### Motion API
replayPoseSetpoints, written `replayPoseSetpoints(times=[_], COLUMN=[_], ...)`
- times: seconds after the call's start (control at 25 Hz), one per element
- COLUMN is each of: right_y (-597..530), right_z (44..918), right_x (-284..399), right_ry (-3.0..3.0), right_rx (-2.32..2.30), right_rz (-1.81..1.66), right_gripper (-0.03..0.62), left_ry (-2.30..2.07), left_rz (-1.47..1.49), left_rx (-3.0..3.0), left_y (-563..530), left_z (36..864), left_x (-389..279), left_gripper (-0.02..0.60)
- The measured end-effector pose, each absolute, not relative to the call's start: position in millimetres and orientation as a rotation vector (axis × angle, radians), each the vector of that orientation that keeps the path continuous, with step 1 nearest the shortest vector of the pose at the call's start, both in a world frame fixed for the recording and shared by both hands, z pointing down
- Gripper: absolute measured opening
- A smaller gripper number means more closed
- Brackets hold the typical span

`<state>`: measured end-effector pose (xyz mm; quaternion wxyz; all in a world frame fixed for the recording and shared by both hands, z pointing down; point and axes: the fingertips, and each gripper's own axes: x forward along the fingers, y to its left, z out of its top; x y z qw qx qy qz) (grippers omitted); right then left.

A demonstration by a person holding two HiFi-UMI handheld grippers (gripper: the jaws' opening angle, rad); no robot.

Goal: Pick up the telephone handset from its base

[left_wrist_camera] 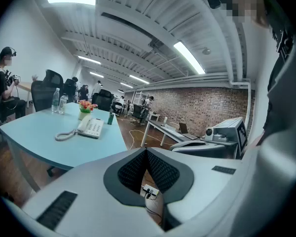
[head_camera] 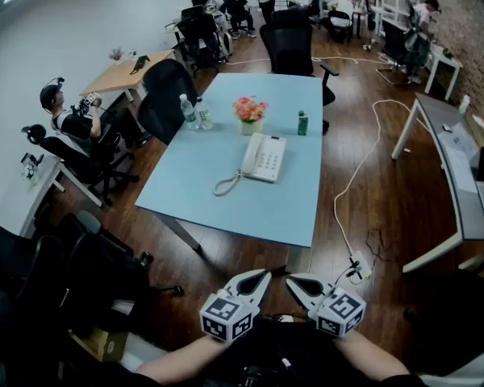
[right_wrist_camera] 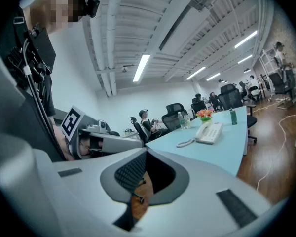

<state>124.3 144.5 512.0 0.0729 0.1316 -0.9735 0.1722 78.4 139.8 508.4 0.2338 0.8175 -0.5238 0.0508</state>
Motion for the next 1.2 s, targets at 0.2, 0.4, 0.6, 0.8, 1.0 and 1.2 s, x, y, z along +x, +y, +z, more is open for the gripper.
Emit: replayPoseSetpoints(times=[0.2,0.4,0.6,0.8,1.0,1.2], right_y=[141,129,113,86,47,6], right_z=[511,513,517,517,512,507], right_x=[116,110,97,75,50,23], right_ry=[-2.907,-2.897,-2.886,-2.878,-2.877,-2.875], right_rx=[0.393,0.417,0.435,0.457,0.503,0.578], right_rz=[0.554,0.570,0.579,0.577,0.561,0.531], right_gripper=[0.018,0.018,0.018,0.018,0.018,0.018], left_ry=[-1.435,-1.421,-1.402,-1.391,-1.362,-1.329], left_rz=[0.135,0.139,0.142,0.129,0.136,0.123], left_rx=[2.235,2.226,2.229,2.228,2.249,2.289], left_y=[133,122,105,74,33,-12], left_z=[512,515,519,517,512,505], left_x=[72,62,50,25,1,-28], left_gripper=[0.000,0.000,0.000,0.000,0.000,0.000])
